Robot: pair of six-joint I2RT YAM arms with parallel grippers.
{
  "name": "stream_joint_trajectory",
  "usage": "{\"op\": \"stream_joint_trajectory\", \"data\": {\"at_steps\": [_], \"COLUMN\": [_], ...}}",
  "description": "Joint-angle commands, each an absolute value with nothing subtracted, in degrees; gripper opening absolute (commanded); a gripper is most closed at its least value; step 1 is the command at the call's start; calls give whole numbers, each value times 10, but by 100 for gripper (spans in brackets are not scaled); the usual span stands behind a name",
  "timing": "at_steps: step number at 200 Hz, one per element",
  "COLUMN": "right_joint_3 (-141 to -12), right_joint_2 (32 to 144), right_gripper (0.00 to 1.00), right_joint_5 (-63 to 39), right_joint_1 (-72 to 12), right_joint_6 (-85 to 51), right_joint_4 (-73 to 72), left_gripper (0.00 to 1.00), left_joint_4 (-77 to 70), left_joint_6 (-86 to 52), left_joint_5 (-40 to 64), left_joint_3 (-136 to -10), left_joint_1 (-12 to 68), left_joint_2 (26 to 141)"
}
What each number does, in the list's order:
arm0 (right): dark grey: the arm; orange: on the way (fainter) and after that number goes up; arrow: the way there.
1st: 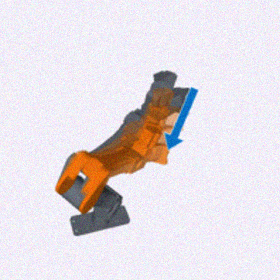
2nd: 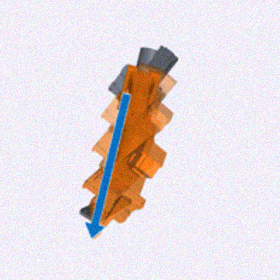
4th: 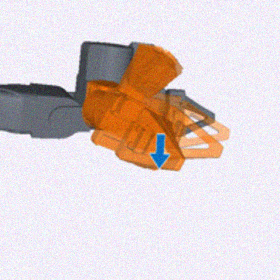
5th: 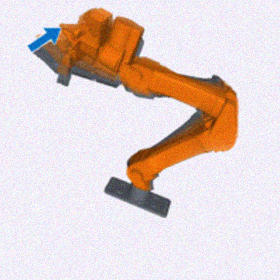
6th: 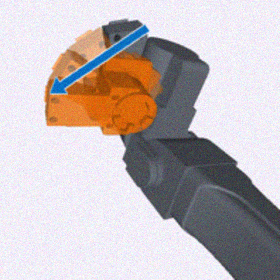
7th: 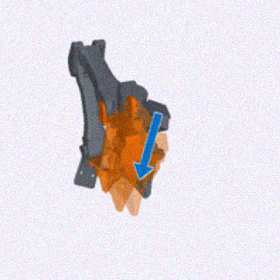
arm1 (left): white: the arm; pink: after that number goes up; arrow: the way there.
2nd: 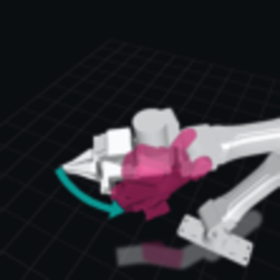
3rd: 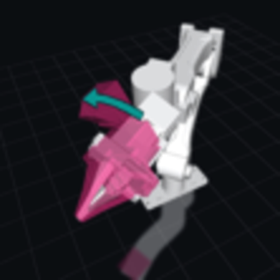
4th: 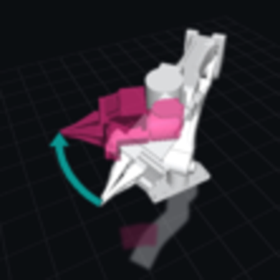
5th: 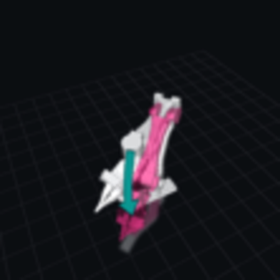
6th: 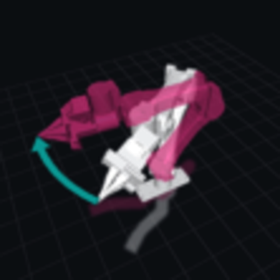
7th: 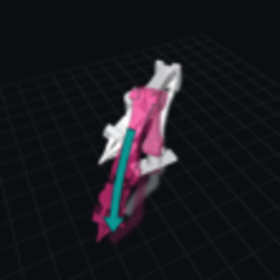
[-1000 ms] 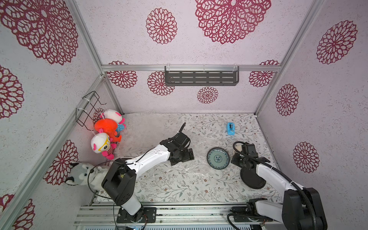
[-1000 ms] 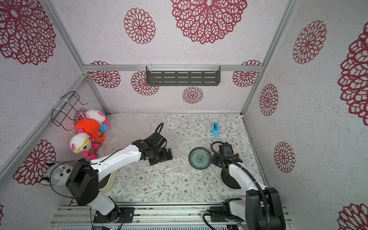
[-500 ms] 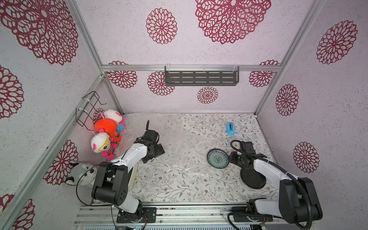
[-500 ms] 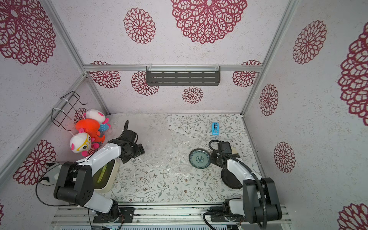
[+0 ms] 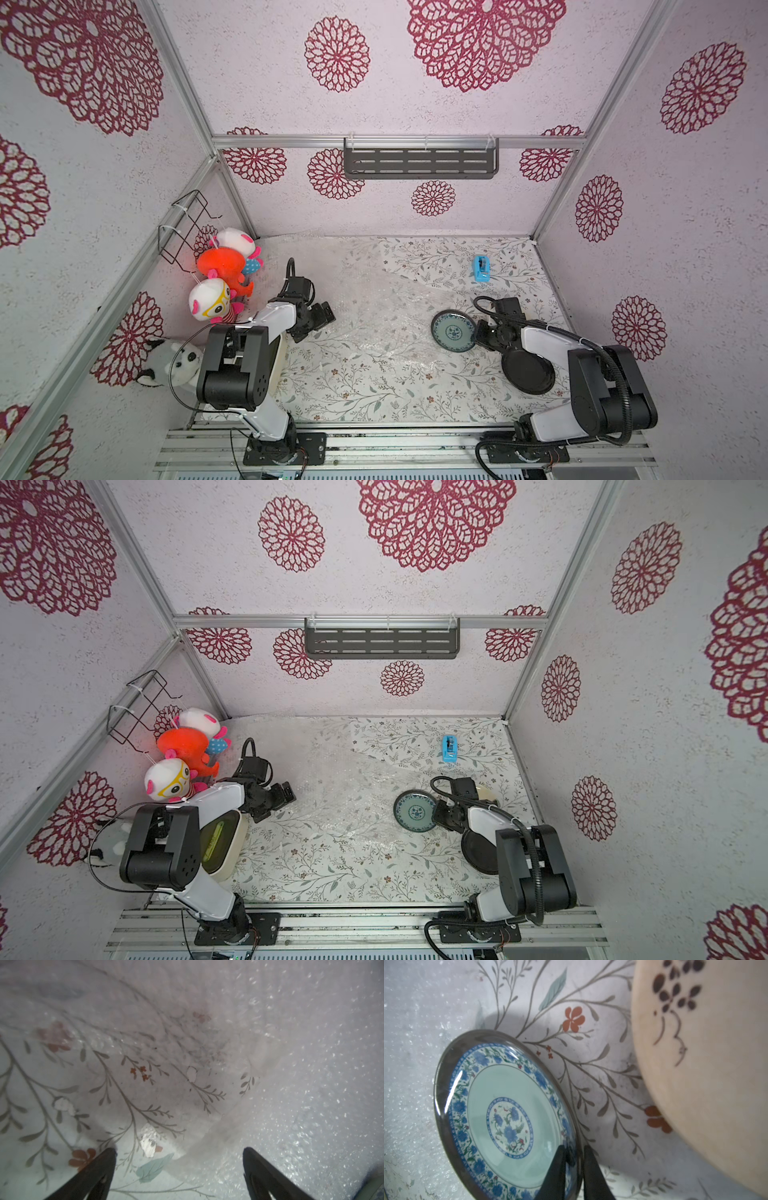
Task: Wrap dinner plates in bubble wrap
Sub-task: Pick up the plate at the center of the board, then place the plate on the bubble wrap.
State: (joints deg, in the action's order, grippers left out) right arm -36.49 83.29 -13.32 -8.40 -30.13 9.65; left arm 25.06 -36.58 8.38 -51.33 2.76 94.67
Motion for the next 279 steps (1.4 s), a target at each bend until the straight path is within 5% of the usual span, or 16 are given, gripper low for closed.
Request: {"op": "stream_joint_trajectory", "data": {"at_steps": [1, 15, 95, 153, 189, 279], "right_joint_3": [-351, -350, -431, -502, -536, -516], "right_joint_2": [823, 809, 704, 824, 899, 882], "right_gripper": [6, 0, 0, 0, 0, 0], "right_joint_5": [-125, -128, -178, -182, -195, -227], "right_joint_1": [-84, -84, -119, -221, -254, -235], "right_joint_6": [-293, -285, -330, -365, -404, -352], "right_joint_4": [92, 93, 94, -16, -75, -3], "left_gripper": [98, 98, 98, 59, 0, 0], "left_joint_4": [215, 211, 223, 188, 189, 273], "left_joint_6": [-352, -351, -361, -364, -400, -744], "left_joint_5": [112, 115, 114, 200, 205, 44], "left_joint_3": [-499, -493, -483, -474, -455, -322], "left_joint_1": [21, 20, 1, 3, 17, 265], "left_joint_2": [948, 945, 938, 944, 920, 743]}}
